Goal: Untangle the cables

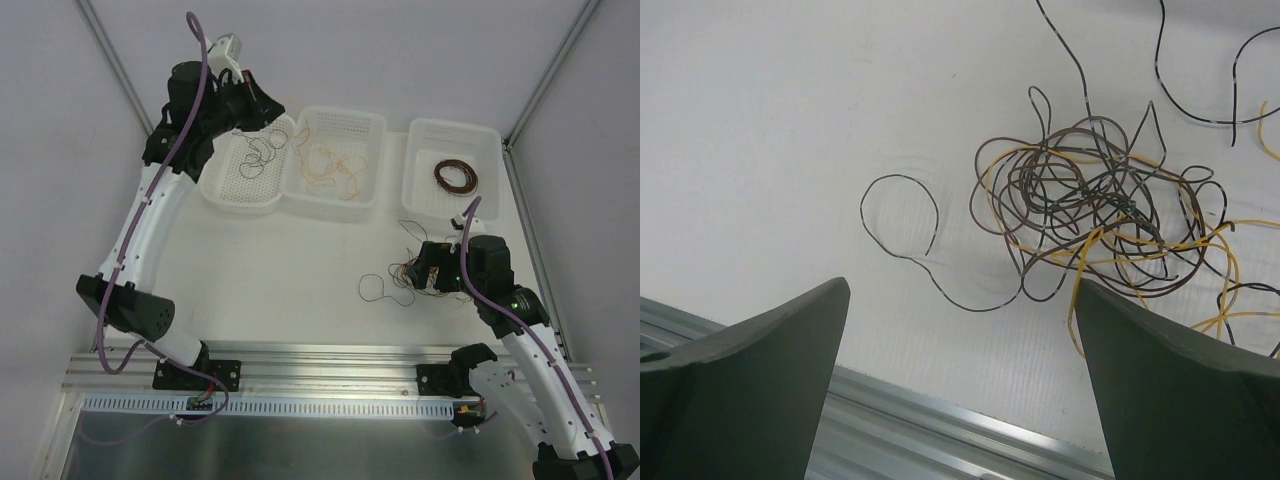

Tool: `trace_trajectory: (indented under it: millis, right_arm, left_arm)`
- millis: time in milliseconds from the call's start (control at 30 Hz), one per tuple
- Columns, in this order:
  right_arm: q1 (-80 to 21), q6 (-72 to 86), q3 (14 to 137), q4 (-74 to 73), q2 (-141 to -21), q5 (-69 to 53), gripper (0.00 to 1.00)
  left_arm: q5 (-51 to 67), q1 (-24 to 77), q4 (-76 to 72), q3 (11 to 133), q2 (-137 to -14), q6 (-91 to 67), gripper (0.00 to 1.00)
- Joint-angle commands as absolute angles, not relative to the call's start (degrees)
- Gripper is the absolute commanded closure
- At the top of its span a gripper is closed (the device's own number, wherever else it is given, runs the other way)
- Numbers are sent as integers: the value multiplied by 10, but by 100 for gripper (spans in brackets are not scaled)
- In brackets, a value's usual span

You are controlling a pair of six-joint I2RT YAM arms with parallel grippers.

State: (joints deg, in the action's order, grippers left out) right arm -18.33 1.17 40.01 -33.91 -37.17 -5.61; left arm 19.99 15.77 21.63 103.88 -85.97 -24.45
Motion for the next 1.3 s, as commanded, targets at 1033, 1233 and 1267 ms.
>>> trace_trajectory:
  millis: [1033,1233,1267]
  right_arm:
    - [-187,28,405,-392,-387,105,0]
    - [-186,47,388,-354,-411,112,0]
    - [-187,52,386,-343,-416,117,1]
  left_arm:
    - [169,236,60,958,-983,-180,1]
    - [171,292,60,785,-847,-192,1]
    - [168,300,60,764,-820,-195,1]
